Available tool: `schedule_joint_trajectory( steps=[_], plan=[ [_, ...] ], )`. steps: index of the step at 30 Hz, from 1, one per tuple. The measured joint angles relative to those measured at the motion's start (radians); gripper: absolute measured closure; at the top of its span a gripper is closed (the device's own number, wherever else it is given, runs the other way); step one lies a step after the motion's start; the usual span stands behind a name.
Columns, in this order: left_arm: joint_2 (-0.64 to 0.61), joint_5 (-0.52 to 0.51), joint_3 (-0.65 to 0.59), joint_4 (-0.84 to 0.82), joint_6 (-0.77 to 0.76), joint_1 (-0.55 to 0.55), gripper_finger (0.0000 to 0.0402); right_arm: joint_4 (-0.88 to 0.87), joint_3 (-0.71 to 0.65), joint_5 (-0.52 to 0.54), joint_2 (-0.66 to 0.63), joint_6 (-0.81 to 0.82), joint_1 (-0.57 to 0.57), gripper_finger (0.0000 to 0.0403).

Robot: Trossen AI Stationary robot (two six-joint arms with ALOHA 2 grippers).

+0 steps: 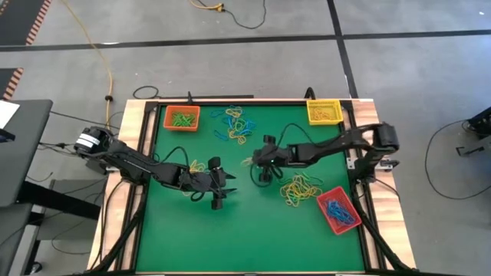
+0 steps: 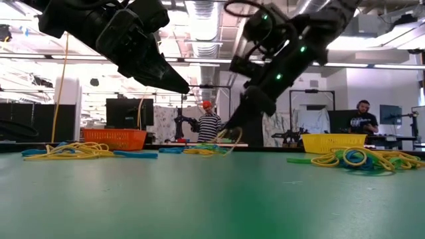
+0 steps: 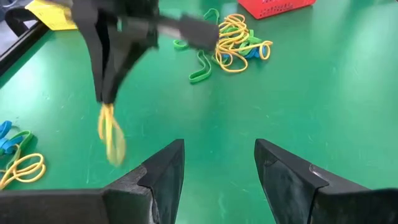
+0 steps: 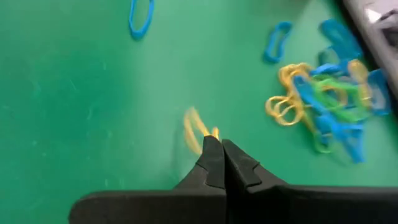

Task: Sort rubber bands into baskets
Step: Put the yellow rubber band into the yellow bin

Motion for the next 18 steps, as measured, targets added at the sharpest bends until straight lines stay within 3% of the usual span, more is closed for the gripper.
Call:
schedule_joint_trajectory(
  steps=[9, 18],
  plan=[
    [0.0, 0.0, 0.0, 0.001, -0.001, 0.0, 0.0216, -0.205, 0.0, 0.198, -0.185, 0.014, 0.01, 0.0391],
    [0.0, 0.0, 0.0, 0.002, -0.006, 0.0, 0.0216, -0.457, 0.001, 0.328, -0.317, 0.124, -0.069, 0.0392]
  ],
)
